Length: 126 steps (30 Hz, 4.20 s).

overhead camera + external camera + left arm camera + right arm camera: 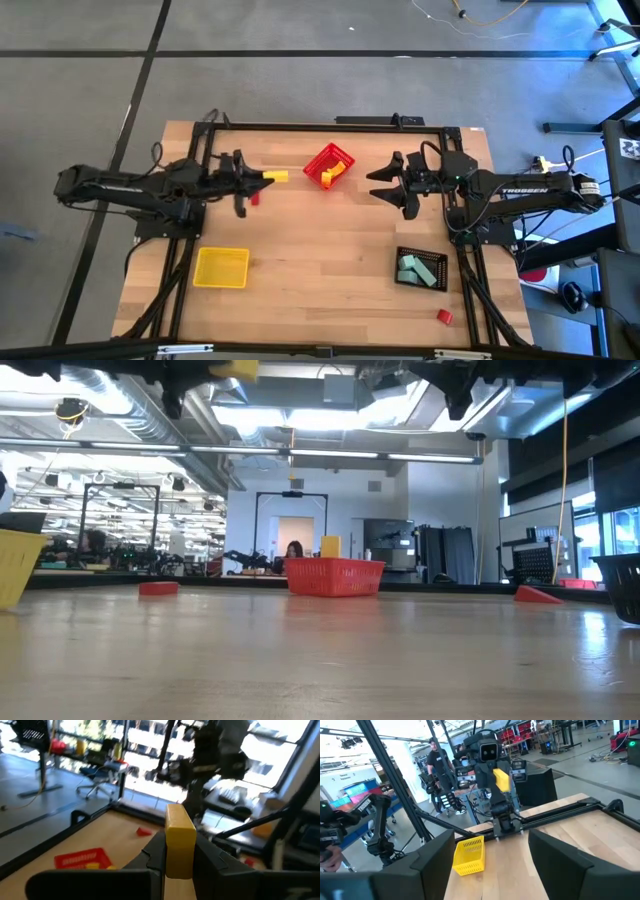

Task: Sort & place blocks by color
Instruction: Put the yellow block into the red bin, then put the top right red block into the yellow bin

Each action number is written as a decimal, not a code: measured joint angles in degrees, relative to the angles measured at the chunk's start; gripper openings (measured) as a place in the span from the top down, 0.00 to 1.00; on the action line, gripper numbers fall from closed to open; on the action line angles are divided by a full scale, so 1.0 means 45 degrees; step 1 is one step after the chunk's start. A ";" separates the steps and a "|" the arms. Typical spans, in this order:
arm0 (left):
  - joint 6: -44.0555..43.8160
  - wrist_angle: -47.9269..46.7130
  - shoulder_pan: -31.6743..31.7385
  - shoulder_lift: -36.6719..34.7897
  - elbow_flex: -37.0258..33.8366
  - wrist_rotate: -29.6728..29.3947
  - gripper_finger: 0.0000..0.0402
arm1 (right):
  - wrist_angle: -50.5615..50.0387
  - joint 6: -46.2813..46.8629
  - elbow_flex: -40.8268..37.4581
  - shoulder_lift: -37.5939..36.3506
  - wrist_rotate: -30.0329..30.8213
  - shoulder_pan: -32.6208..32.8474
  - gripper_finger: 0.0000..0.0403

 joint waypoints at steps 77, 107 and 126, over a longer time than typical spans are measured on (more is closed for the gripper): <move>0.1949 -0.8684 0.5671 0.8756 0.9225 0.3714 0.57 | -0.0563 0.0068 0.0019 0.0010 0.0338 0.0005 0.37; -0.0292 -0.0302 0.1558 -0.0601 0.0748 0.2322 0.58 | -0.1891 0.2635 0.0650 0.0049 0.1177 -0.0019 0.37; -0.0297 -0.0292 0.1562 -0.0598 0.0748 0.2446 0.58 | -2.0377 -0.0032 0.5029 0.6171 0.3235 -0.6191 0.39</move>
